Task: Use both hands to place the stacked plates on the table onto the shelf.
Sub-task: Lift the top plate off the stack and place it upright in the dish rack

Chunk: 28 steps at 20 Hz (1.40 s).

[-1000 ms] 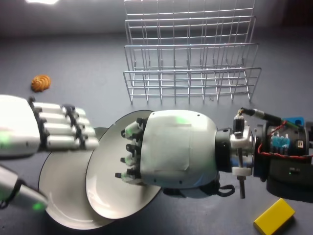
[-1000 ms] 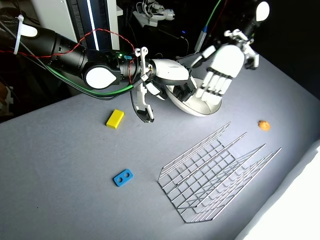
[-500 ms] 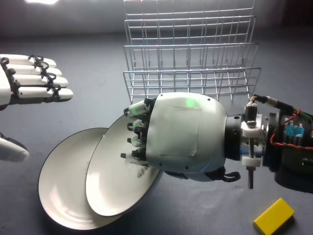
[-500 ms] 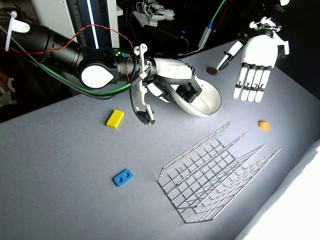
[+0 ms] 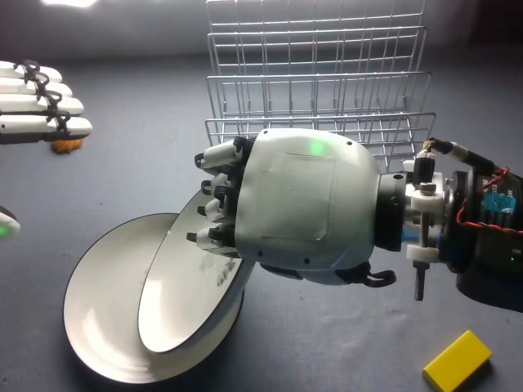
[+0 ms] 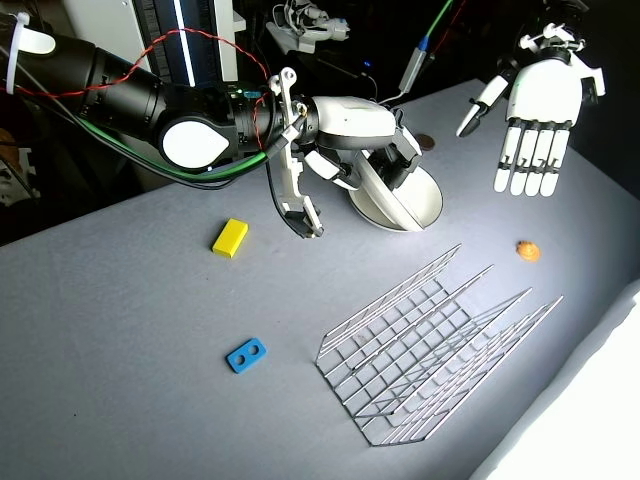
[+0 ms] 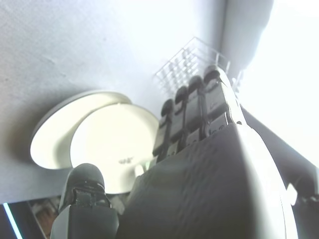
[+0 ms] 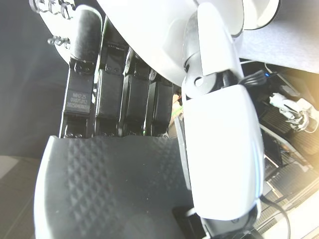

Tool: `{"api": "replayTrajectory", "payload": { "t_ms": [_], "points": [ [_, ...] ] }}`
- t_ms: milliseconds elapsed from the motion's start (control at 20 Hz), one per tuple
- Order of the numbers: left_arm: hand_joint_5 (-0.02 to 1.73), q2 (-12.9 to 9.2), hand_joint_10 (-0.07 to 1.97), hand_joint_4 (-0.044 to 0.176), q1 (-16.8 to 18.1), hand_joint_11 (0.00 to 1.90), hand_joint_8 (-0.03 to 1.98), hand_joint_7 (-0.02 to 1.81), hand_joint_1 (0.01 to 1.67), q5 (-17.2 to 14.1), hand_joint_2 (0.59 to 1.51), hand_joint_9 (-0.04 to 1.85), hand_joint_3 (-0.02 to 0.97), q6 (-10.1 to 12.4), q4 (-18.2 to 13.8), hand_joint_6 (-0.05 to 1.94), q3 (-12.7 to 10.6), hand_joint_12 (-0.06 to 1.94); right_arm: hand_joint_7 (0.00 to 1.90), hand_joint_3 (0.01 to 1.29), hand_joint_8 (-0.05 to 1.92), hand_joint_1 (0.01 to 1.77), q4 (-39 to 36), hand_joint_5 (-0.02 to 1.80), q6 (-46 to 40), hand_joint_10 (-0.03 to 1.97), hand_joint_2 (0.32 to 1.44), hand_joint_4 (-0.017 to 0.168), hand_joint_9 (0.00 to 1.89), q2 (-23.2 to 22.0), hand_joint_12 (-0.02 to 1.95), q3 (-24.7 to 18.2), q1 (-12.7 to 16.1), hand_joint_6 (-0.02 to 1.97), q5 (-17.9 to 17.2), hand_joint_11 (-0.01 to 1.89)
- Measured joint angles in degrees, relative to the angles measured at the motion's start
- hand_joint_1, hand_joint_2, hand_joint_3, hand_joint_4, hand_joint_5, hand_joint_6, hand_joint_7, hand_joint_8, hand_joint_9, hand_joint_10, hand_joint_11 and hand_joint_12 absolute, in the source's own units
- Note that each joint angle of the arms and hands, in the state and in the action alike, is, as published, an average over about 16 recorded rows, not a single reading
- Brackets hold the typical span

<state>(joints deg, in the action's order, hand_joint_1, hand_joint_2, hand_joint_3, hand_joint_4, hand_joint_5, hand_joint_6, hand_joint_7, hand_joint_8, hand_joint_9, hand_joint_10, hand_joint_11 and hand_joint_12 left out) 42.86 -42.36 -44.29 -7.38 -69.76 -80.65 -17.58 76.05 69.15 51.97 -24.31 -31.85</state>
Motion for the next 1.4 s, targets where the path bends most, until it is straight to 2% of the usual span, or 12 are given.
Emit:
{"api": "replayTrajectory", "payload": {
  "t_ms": [950, 1400],
  "points": [
    [0.02, 0.5, 0.01, 0.003, 0.7, 0.02, 0.0, 0.03, 0.02, 1.2, 1.124, 0.02, 0.02, 0.2, -3.6, 0.02, -4.1, 0.01, 0.98, 0.01, 1.02, 1.2, 5.3, 0.85, 3.2, 0.79, 1.03, 0.001, 0.94, -1.6, 1.48, -1.8, 3.9, 1.06, -2.6, 0.62],
    [0.01, 0.5, 0.01, 0.003, 0.7, 0.02, 0.0, 0.04, 0.02, 2.5, 1.124, 0.02, 0.019, 0.3, -5.0, 0.02, -5.2, 0.01, 0.98, 0.01, 1.02, 1.2, 7.1, 0.85, 3.6, 0.8, 1.04, 0.0, 0.93, -3.4, 1.48, -3.0, 7.4, 1.05, -3.5, 0.62]
  ]
}}
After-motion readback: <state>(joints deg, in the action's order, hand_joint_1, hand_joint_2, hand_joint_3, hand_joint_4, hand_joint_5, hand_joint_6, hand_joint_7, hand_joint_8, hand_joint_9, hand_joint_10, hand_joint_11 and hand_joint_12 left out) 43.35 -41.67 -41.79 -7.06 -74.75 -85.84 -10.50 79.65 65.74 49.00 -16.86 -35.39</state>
